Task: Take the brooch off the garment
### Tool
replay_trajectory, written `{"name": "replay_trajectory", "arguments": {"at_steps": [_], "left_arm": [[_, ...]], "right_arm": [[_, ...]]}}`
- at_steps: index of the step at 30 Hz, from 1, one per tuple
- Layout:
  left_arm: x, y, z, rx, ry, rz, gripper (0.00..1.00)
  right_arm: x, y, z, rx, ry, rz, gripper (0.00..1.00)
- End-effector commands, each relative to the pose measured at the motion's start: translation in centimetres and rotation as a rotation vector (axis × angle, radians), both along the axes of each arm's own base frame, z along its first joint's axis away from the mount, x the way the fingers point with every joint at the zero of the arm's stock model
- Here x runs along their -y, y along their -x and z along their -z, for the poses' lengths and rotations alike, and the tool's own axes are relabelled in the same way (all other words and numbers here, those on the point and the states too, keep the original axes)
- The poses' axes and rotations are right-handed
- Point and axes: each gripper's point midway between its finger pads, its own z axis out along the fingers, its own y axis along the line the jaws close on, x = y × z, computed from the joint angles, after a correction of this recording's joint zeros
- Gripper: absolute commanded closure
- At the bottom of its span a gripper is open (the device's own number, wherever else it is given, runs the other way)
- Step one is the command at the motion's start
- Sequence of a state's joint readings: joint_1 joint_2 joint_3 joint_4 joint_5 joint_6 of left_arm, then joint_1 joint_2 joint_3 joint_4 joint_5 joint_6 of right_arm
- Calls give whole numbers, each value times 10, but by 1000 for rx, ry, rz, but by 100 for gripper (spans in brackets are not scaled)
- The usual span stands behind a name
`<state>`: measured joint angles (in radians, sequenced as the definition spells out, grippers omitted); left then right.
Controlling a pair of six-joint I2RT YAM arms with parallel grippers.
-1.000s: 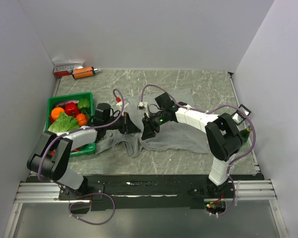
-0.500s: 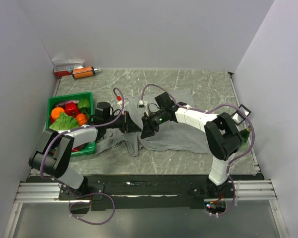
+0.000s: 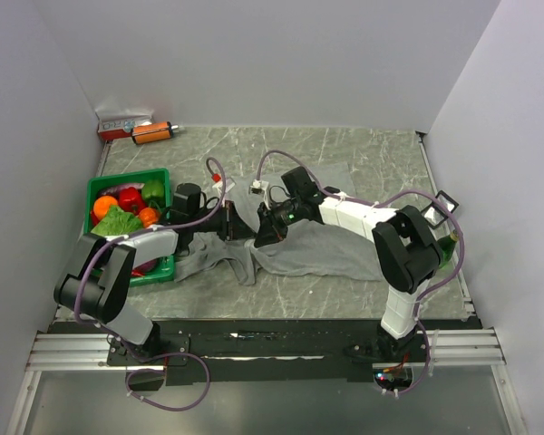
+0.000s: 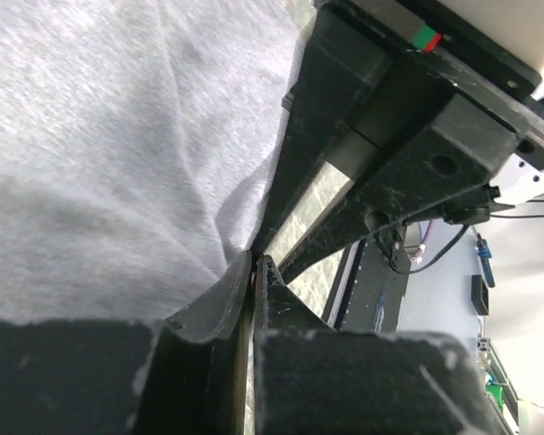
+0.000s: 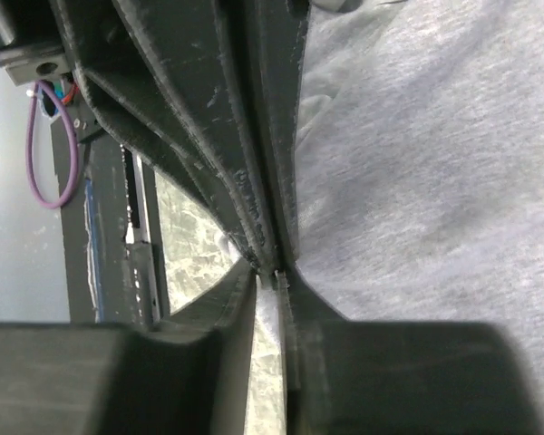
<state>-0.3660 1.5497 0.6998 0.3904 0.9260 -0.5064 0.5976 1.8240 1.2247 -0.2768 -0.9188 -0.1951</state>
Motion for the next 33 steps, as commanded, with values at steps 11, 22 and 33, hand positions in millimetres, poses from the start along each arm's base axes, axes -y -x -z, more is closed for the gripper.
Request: {"name": "replay_trajectory", "arguments": {"at_steps": [11, 22, 33], "left_arm": [[-21, -24, -6, 33, -63, -88, 52], [-35, -58, 31, 0, -185, -252, 55], [0, -35, 17, -54, -37, -71, 57]], "right_arm": [[15, -36, -35, 327, 2, 196, 100], [12, -62, -51, 411, -10, 380, 100], [3, -83, -37, 464, 51, 430, 100]]}}
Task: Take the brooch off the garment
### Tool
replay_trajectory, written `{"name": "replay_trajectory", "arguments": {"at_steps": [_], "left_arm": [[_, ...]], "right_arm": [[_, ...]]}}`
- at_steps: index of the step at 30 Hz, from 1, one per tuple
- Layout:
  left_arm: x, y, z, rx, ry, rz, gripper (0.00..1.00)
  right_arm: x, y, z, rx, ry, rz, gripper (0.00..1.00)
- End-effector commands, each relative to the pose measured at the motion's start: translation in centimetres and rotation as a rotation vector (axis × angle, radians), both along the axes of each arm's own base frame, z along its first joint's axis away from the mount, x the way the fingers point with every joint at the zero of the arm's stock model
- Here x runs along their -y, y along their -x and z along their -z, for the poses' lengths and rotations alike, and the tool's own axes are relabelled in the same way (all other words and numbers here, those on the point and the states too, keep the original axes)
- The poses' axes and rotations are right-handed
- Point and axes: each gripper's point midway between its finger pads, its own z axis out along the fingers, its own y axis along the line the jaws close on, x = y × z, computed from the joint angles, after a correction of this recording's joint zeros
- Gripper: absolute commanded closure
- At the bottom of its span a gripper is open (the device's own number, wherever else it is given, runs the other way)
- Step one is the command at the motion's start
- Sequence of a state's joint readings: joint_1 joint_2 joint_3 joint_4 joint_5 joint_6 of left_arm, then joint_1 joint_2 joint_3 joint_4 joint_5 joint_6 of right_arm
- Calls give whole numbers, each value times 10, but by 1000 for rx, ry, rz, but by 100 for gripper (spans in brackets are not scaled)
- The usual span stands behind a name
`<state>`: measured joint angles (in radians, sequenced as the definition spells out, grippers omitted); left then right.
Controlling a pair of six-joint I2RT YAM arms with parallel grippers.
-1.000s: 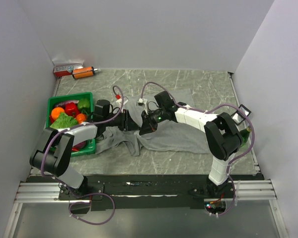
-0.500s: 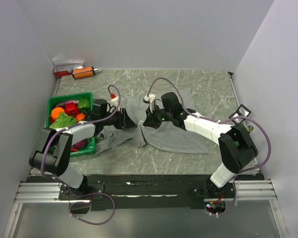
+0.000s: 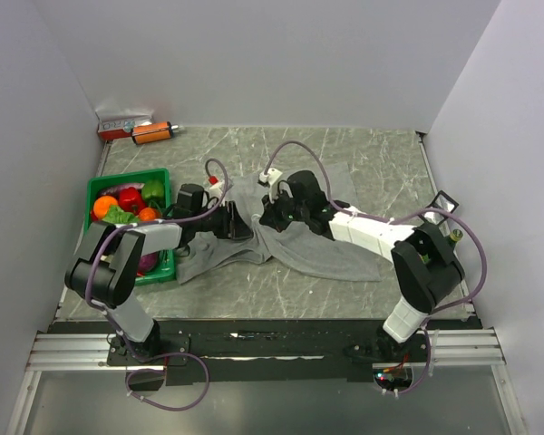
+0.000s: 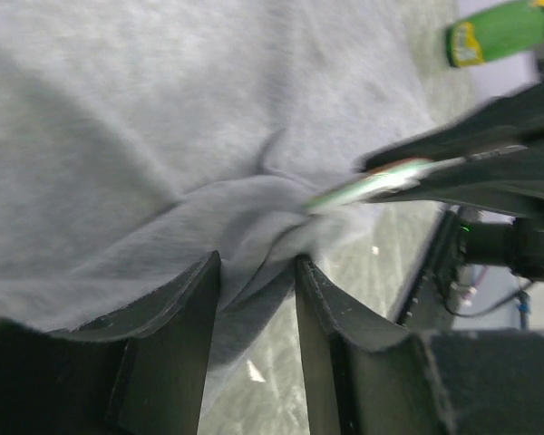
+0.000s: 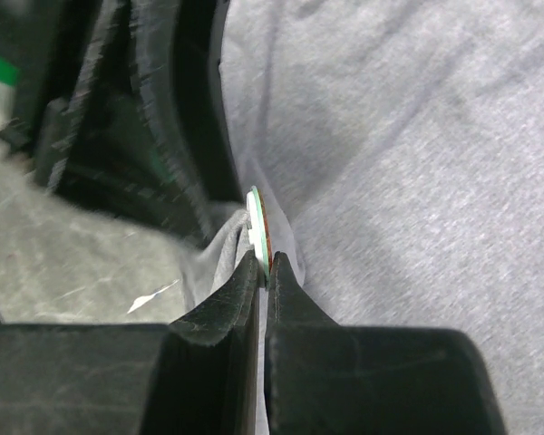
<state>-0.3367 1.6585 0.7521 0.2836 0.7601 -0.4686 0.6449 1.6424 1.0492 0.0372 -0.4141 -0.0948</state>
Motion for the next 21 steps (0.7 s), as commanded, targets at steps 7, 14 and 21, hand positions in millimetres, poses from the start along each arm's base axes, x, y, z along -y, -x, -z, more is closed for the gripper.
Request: {"name": "replay_trajectory", "arguments": {"at_steps": [7, 14, 21], "left_arm": [[26, 6, -42, -2, 172, 170, 72], [25, 13, -56, -6, 202, 203, 99], [7, 2, -63, 42, 158, 165, 99]], "right_arm": [[-15, -36, -6, 157, 58, 78, 100], [-9, -40, 5, 193, 118, 86, 100], [1, -45, 12, 234, 163, 116, 100]]}}
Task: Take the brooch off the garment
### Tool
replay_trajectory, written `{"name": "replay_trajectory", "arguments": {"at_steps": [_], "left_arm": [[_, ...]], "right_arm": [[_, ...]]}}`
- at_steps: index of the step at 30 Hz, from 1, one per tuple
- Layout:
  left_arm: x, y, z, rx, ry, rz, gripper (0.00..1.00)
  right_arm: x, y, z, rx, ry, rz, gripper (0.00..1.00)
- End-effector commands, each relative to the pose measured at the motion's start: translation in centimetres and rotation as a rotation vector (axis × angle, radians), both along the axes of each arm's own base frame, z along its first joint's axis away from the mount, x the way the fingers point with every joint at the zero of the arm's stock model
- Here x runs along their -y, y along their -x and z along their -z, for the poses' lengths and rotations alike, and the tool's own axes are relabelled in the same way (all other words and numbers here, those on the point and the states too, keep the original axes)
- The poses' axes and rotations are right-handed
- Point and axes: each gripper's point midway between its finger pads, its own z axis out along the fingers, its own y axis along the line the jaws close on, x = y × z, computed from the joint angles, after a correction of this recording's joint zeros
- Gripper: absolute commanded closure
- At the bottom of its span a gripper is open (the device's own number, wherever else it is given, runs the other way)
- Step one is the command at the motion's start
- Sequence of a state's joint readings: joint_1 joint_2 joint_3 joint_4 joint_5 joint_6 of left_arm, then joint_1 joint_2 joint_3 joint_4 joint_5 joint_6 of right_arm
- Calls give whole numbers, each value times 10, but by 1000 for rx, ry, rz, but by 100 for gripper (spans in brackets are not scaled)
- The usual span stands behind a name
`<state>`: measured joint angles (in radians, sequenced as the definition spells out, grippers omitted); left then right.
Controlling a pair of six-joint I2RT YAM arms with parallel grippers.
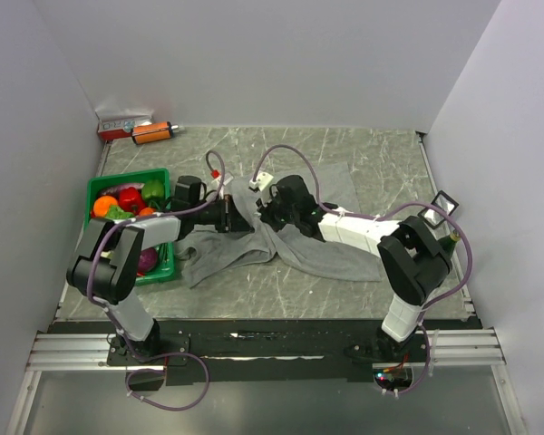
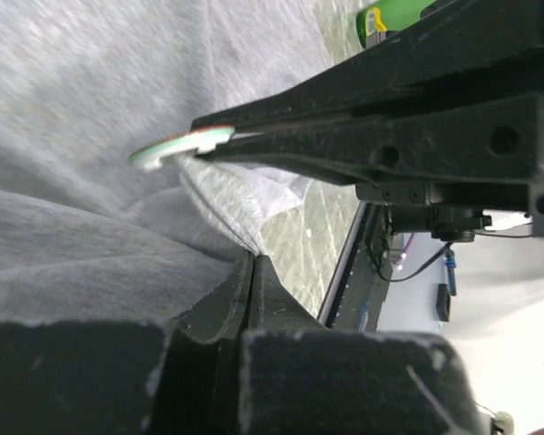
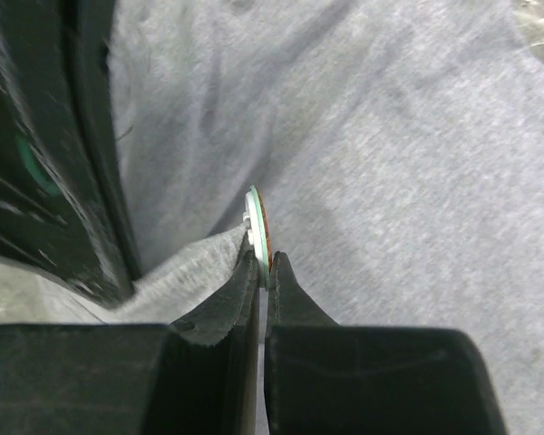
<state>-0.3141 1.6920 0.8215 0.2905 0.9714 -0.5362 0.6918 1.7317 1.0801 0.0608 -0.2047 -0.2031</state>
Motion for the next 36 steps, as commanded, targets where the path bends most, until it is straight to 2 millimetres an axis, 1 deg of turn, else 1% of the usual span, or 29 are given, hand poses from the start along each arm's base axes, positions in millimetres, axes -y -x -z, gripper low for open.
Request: {"name": "replay_trajectory", "arguments": {"at_steps": [1, 2, 3, 5, 7, 8, 9, 10, 11, 12, 13, 14, 15, 16, 17, 18, 19, 20, 21, 22, 23, 24, 26, 27, 28, 30, 33, 36], "left_arm": [[-7, -2, -33, 89, 16, 43, 99], [-8, 0, -34, 96, 15, 55, 99], [-9, 1, -34, 113, 12, 71, 99], [-8, 4, -35, 99, 16, 85, 99], [-8, 1, -36, 99, 15, 82, 99], [-8, -2, -36, 109, 7, 69, 95], [-9, -5, -35, 118, -4, 59, 86], [-8, -11, -40, 142, -12, 52, 71], [-11, -14, -42, 173, -36, 53, 66], [-17, -23, -44, 196, -61, 26, 63], [-21, -35, -61, 257, -64, 11, 58], [-27, -41, -66, 299, -82, 4, 56], [-42, -55, -76, 321, -102, -38, 55], [-50, -62, -83, 350, -114, -56, 53], [-60, -69, -85, 395, -140, -62, 52], [-74, -78, -92, 412, -163, -91, 52], [-82, -82, -92, 424, -186, -104, 52], [-87, -86, -90, 457, -212, -101, 51], [-94, -86, -87, 466, -234, -96, 51], [-95, -87, -83, 469, -246, -89, 51], [-95, -85, -80, 476, -248, -79, 51], [-94, -81, -74, 459, -241, -72, 51], [-90, -73, -72, 448, -206, -45, 52], [-87, -67, -67, 432, -198, -30, 53], [-86, -64, -65, 428, -193, -20, 53], [-81, -55, -61, 425, -176, 16, 53], [-73, -44, -60, 417, -143, 54, 54], [-69, -42, -63, 418, -121, 58, 55]], "right_arm": [[2, -24, -17, 140, 4, 73, 100], [9, -31, -19, 167, 16, 123, 100], [11, -34, -20, 179, 17, 142, 100], [12, -40, -23, 198, 2, 178, 100], [6, -42, -30, 188, -33, 180, 100], [1, -39, -30, 154, -57, 175, 100], [-9, -31, -32, 117, -94, 121, 100], [-13, -29, -37, 86, -135, 117, 100], [-18, -24, -42, 62, -162, 93, 100], [-26, -14, -45, 26, -196, 37, 100], [-30, -9, -49, -9, -229, 19, 100], [-32, -5, -55, -27, -254, 0, 100], [-38, 6, -58, -65, -286, -55, 100], [-38, 9, -63, -98, -319, -57, 100], [-40, 13, -66, -113, -340, -72, 100], [-43, 15, -72, -120, -366, -91, 100], [-46, 23, -72, -159, -394, -118, 100], [-44, 23, -72, -175, -410, -125, 100], [-46, 23, -75, -172, -434, -140, 100], [-48, 29, -75, -198, -450, -171, 100], [-49, 30, -73, -207, -460, -182, 100], [-50, 30, -73, -208, -471, -190, 100], [-52, 31, -76, -207, -516, -218, 100], [-52, 31, -76, -212, -527, -223, 100], [-53, 29, -81, -207, -545, -230, 100], [-56, 29, -82, -221, -556, -241, 100], [-59, 31, -84, -258, -576, -252, 100], [-62, 35, -85, -286, -578, -270, 100]]}}
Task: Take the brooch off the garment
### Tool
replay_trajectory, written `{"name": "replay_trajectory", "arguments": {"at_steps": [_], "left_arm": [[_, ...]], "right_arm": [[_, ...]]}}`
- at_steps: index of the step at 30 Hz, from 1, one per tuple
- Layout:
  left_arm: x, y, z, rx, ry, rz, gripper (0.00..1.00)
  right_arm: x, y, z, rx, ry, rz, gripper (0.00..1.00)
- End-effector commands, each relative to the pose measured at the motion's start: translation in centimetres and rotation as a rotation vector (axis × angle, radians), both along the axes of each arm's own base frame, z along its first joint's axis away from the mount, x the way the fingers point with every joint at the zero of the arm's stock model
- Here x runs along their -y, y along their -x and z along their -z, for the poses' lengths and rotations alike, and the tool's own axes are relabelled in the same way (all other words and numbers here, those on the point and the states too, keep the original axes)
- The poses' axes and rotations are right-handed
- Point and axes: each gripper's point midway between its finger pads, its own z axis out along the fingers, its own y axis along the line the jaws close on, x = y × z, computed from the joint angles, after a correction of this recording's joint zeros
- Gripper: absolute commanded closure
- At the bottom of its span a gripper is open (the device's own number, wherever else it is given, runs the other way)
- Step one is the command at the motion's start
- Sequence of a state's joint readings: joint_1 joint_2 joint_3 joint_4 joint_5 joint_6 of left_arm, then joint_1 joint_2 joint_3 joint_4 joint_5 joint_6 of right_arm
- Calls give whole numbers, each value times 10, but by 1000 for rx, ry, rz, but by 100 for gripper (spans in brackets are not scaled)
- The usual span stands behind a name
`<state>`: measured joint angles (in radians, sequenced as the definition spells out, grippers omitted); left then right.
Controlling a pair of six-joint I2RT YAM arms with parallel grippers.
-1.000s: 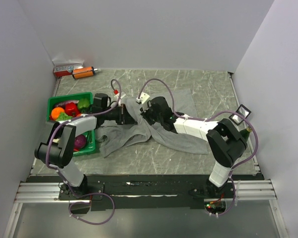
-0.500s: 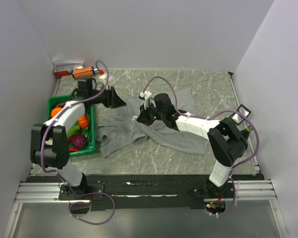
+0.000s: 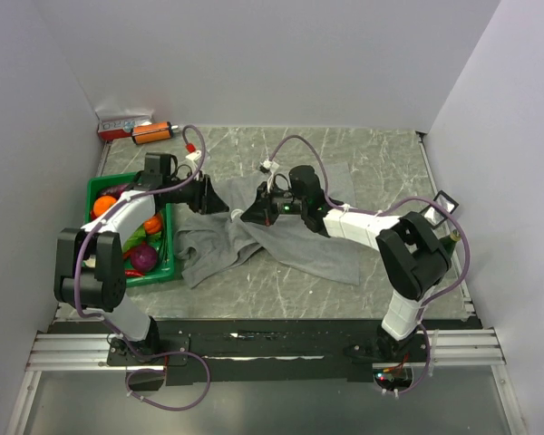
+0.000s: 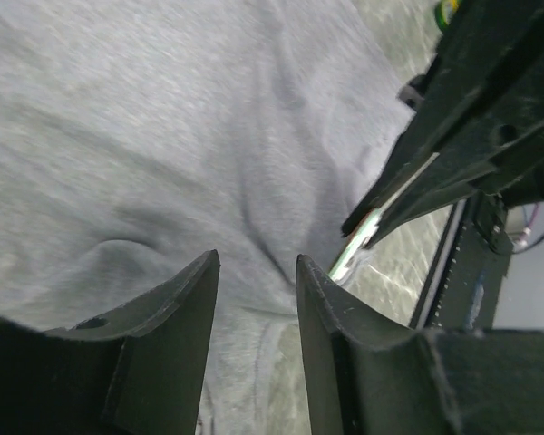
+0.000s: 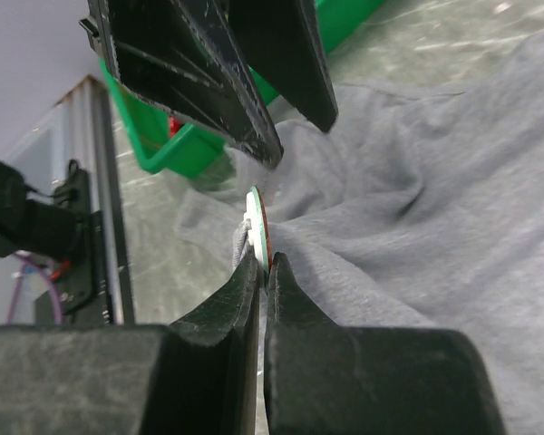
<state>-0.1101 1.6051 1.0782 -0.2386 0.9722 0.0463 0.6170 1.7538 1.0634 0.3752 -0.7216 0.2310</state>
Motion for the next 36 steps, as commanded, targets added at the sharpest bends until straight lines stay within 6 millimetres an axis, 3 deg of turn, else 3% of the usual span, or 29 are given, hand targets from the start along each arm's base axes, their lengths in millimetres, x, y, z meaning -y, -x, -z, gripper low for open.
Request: {"name": "replay_trajectory", "arguments": {"at_steps": [1, 9, 17, 36], "left_arm": [[11, 9, -20, 68, 59, 73, 56], [16, 20, -25, 33, 99, 122, 62], [24, 35, -27, 24, 113, 197, 55], [30, 44, -15, -32, 99, 260, 80]], "right_arm": [[-11, 2, -21, 9, -71, -61, 99], [-11, 4, -11, -26, -51, -84, 100], [-14, 5, -7, -60, -51, -105, 100], [-11, 8, -5, -70, -56, -129, 100]]}}
